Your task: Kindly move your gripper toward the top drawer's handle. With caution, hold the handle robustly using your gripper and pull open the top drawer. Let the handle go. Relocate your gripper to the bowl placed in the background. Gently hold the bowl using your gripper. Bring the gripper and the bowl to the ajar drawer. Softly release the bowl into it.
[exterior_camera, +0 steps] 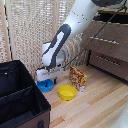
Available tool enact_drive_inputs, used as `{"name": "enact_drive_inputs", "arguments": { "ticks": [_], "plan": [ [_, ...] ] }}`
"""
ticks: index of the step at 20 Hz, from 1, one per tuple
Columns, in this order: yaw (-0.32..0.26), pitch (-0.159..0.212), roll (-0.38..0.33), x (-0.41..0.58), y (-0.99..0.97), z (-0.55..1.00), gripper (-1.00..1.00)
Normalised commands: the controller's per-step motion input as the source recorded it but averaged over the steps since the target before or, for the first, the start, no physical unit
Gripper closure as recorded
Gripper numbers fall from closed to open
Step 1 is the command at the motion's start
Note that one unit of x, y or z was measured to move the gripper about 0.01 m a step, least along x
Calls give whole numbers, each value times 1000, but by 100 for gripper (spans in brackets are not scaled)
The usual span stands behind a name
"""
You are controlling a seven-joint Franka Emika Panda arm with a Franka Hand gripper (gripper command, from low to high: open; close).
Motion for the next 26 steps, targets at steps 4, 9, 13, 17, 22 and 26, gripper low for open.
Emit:
{"name": "enact_drive_inputs", "arguments": {
  "ticks": [4, 9, 13, 17, 22, 26],
  "plan": [
    [0, -13, -6, 0, 94, 2, 100],
    [0, -31, -32, 0, 171, 34, 100],
    [97, -7, 4, 133, -20, 226, 100],
    [28, 44, 92, 274, -174, 646, 100],
    [12, 67, 91, 305, -258, 853, 100],
    [1, 62, 52, 236, -353, 951, 100]
  ]
}}
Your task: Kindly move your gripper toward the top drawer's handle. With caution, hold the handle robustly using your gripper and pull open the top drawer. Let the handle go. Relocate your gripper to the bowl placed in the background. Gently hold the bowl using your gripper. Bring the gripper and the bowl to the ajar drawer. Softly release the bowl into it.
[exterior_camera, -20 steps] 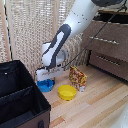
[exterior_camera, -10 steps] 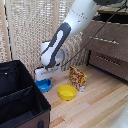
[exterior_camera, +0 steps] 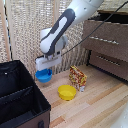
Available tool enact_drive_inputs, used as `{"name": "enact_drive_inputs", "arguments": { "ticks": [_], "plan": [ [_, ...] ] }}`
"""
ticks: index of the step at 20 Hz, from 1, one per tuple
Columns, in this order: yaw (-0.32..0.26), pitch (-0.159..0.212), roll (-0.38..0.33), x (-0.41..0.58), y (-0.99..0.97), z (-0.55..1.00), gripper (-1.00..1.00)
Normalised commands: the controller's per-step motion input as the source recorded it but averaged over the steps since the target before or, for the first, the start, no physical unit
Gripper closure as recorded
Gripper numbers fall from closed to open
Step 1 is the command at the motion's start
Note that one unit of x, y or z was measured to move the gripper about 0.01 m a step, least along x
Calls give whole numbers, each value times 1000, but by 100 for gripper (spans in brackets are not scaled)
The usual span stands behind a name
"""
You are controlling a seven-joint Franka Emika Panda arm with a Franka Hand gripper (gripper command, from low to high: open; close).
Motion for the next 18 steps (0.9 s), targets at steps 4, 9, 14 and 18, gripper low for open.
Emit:
{"name": "enact_drive_inputs", "arguments": {
  "ticks": [4, 9, 14, 18],
  "plan": [
    [-41, 28, 23, 202, -254, 1000, 100],
    [-152, 6, 30, 135, -207, 999, 100],
    [-139, 29, 0, 149, -111, 1000, 100],
    [-135, 21, 0, 158, -194, 1000, 100]
  ]
}}
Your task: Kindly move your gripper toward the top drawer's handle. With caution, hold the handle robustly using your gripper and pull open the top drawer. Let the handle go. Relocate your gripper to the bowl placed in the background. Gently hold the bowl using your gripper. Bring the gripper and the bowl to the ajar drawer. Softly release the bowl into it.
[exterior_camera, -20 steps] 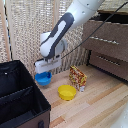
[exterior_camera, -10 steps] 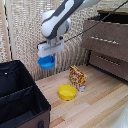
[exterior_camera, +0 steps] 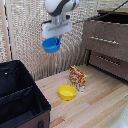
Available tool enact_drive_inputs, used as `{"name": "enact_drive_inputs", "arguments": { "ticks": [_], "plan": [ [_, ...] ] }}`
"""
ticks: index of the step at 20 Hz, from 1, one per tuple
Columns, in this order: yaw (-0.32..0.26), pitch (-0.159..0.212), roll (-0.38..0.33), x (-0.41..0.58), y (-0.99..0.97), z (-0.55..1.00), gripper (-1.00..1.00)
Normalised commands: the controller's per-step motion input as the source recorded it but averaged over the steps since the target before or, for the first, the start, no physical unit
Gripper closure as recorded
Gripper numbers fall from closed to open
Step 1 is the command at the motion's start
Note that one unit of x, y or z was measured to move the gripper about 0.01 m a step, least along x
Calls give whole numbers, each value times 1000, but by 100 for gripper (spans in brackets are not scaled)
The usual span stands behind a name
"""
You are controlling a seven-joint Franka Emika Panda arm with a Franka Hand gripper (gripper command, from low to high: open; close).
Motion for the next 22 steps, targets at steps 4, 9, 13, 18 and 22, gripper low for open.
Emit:
{"name": "enact_drive_inputs", "arguments": {
  "ticks": [4, 9, 13, 18, 22],
  "plan": [
    [-102, 5, 0, 300, -153, 1000, 100],
    [-82, 8, 4, 331, -211, 1000, 100],
    [-81, 51, 38, 150, -554, 979, 100],
    [-33, 73, 98, 19, -858, 777, 100],
    [0, 80, 129, -51, -944, 614, 100]
  ]
}}
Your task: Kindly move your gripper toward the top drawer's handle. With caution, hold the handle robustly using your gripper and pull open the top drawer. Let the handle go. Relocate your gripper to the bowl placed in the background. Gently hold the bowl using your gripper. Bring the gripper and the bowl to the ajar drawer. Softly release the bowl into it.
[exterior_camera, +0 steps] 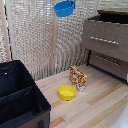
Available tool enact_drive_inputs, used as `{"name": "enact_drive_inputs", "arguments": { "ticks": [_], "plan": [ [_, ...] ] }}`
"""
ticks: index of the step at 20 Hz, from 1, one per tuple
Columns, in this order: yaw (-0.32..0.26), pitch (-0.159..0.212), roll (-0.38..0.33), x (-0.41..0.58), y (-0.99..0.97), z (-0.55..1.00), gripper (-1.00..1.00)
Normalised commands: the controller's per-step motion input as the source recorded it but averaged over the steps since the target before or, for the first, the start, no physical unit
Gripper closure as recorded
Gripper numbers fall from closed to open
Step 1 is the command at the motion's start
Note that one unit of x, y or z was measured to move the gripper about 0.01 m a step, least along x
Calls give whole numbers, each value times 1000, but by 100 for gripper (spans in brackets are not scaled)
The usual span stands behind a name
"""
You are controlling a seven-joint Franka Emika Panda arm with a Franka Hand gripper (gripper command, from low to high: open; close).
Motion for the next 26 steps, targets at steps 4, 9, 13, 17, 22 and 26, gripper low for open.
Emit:
{"name": "enact_drive_inputs", "arguments": {
  "ticks": [4, 9, 13, 17, 22, 26],
  "plan": [
    [0, 82, 127, -71, -954, 614, 100],
    [-15, 49, 103, -118, -963, 437, 100],
    [-8, 31, 85, -169, -999, 318, 100],
    [0, 43, 86, -260, -1000, 222, 100],
    [0, 50, 89, -289, -1000, 45, 100],
    [0, 58, 73, -224, -971, -16, 100]
  ]
}}
